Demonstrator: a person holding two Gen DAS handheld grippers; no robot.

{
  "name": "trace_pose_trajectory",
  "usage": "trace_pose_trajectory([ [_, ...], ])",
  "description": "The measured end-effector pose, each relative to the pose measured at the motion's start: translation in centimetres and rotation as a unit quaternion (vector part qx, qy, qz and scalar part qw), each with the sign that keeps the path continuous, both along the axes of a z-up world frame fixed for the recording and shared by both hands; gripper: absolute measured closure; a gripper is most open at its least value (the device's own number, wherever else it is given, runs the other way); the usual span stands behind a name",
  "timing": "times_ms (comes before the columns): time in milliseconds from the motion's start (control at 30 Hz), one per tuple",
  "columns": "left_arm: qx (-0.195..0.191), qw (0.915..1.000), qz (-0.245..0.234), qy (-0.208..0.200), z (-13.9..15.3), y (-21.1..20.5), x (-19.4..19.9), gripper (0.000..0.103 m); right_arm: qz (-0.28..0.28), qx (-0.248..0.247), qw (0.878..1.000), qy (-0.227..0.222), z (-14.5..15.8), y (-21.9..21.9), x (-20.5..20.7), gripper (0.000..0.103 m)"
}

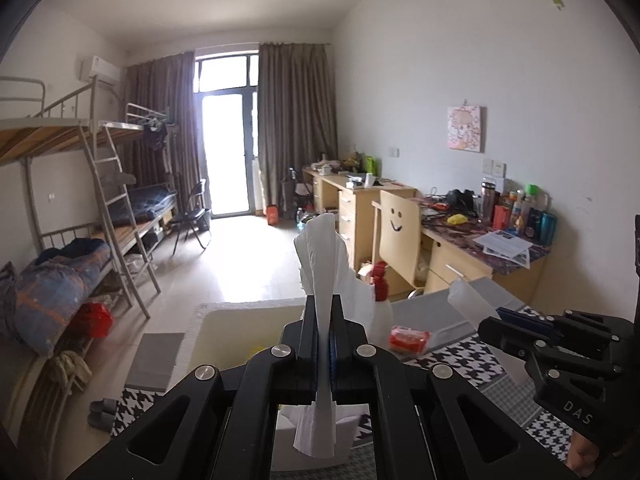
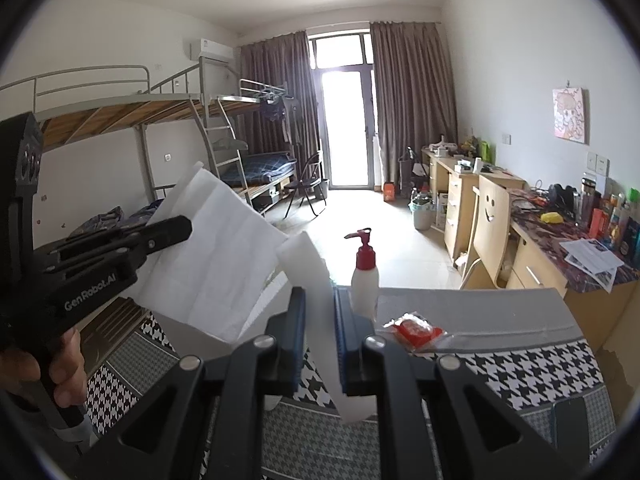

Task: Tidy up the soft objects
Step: 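Lower the tissue into the foam box and open the left tool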

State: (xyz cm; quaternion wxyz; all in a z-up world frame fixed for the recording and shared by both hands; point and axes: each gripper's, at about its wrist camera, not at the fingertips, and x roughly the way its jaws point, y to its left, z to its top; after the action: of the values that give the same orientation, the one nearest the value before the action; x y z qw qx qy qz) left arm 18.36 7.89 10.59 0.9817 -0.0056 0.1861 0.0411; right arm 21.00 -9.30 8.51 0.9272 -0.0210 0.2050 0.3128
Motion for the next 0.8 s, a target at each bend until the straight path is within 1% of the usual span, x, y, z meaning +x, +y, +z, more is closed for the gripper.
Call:
trace_pose_trajectory([
  [267,-0.005,0.9993,0.038,-0.003,0.2,2.1,0.7,0.099,0.023,-0.005,1.000,0.004,0.3,1.7,0.8,0.088],
  [533,-0.008,0.9981,0.061,0.003,-0.3,3.4,1.3,0.099,0.047,-0.006,0.999,0.003,0.6,3.0,1.2,0.088],
  [733,-0.004,0.9966,0.081,0.017,-1.0,4.1,2.3,0.099,0.061,-0.008,0.998,0.008,0.6,4.2,1.7,0.088],
  [800,-0.008,0.9958,0.088,0.024,-1.4,4.6,2.8,0.099,0.062,-0.011,0.998,0.007,0.5,4.6,1.9,0.088],
])
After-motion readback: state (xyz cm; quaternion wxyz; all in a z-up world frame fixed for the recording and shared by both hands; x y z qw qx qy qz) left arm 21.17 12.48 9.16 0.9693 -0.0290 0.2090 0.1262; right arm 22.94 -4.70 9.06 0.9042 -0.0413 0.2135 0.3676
